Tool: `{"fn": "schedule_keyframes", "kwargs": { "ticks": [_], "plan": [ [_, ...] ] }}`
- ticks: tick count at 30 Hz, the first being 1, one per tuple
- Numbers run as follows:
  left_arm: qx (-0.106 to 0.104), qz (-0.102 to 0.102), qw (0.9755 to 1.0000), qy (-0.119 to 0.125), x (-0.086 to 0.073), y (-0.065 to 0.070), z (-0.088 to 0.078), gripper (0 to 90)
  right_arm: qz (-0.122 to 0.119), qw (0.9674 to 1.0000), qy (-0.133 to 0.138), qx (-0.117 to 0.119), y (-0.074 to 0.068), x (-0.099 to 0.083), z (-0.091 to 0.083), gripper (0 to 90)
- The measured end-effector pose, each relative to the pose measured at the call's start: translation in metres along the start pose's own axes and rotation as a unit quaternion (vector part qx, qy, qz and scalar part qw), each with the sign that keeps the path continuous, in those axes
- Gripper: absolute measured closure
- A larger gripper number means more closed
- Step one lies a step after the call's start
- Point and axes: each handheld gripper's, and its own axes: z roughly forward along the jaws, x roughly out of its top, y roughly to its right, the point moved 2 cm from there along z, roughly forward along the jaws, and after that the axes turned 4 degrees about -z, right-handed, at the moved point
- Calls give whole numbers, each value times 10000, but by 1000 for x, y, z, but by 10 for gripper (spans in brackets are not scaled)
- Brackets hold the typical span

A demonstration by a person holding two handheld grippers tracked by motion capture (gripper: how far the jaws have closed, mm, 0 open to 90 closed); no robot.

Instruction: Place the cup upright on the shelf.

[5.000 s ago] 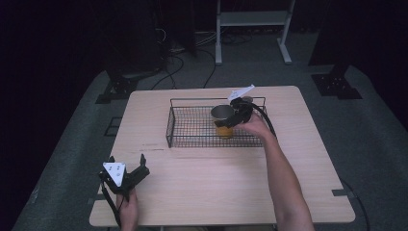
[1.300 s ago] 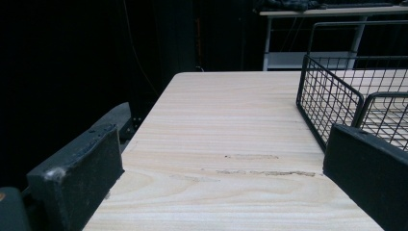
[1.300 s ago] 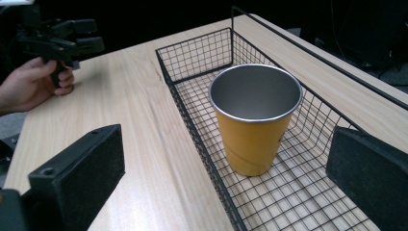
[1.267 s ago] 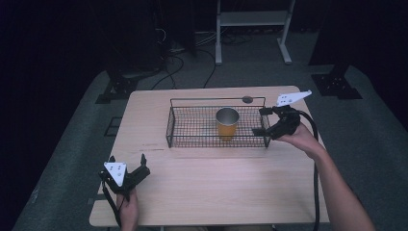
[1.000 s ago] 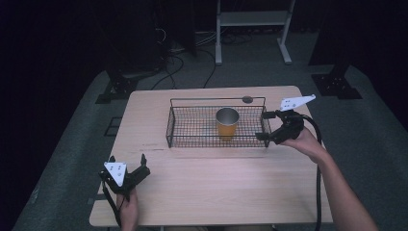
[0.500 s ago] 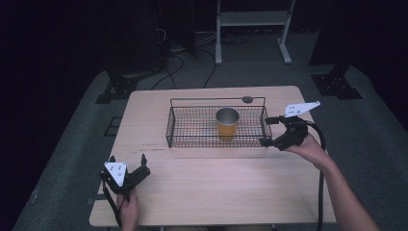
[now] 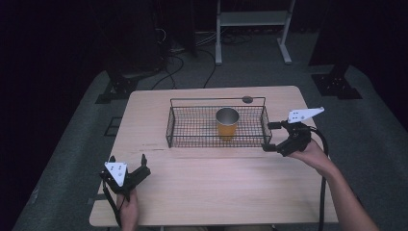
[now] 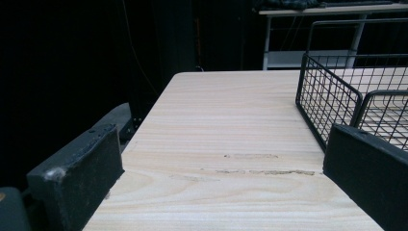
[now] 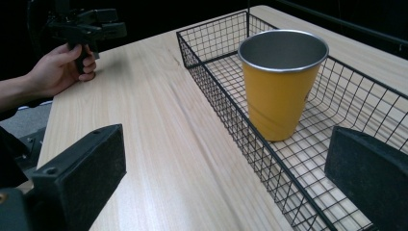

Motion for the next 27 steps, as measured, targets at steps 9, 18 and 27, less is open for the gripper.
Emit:
{"fn": "schedule_keyframes", "kwargs": {
  "ticks": [9, 18, 27],
  "plan": [
    [-1, -3, 10000, -2, 0, 0, 0, 0, 42, 10000, 9, 9, -5, -11, -2, 2],
    [-1, 0, 10000, -2, 0, 0, 0, 0, 131, 9999, 4, 15, -10, -25, -6, 2],
    [-1, 16, 10000, -5, 0, 0, 0, 0, 155, 9999, 3, -5, -15, -34, -8, 2]
  ]
}}
